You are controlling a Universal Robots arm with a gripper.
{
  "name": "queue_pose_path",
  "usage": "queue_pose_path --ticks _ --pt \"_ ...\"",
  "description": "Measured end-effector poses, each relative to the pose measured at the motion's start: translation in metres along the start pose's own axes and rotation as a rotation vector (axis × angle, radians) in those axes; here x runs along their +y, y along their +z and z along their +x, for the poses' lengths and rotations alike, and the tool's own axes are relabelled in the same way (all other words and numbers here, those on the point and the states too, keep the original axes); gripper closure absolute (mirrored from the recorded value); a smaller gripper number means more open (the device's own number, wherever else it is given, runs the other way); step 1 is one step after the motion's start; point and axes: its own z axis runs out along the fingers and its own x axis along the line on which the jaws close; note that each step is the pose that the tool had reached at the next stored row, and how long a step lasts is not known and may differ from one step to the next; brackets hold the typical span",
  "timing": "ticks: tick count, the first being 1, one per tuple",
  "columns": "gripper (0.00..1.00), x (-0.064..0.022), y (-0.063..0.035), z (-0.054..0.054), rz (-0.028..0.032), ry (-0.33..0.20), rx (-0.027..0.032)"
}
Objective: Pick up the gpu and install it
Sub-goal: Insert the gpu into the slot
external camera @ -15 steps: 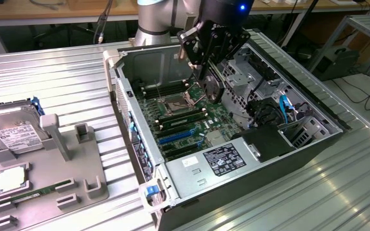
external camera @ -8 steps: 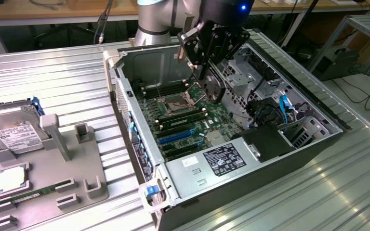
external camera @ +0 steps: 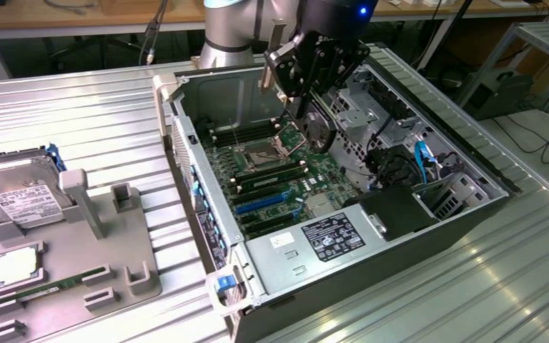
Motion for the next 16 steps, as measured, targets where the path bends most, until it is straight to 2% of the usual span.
queue_pose_path --ticks 9,16 --pt "0.72 -0.0003 0.0000 0.0000 -0.0021 -0.029 0.0012" --pt "0.72 -0.0007 0.0000 0.0000 -0.0062 -0.049 0.0018"
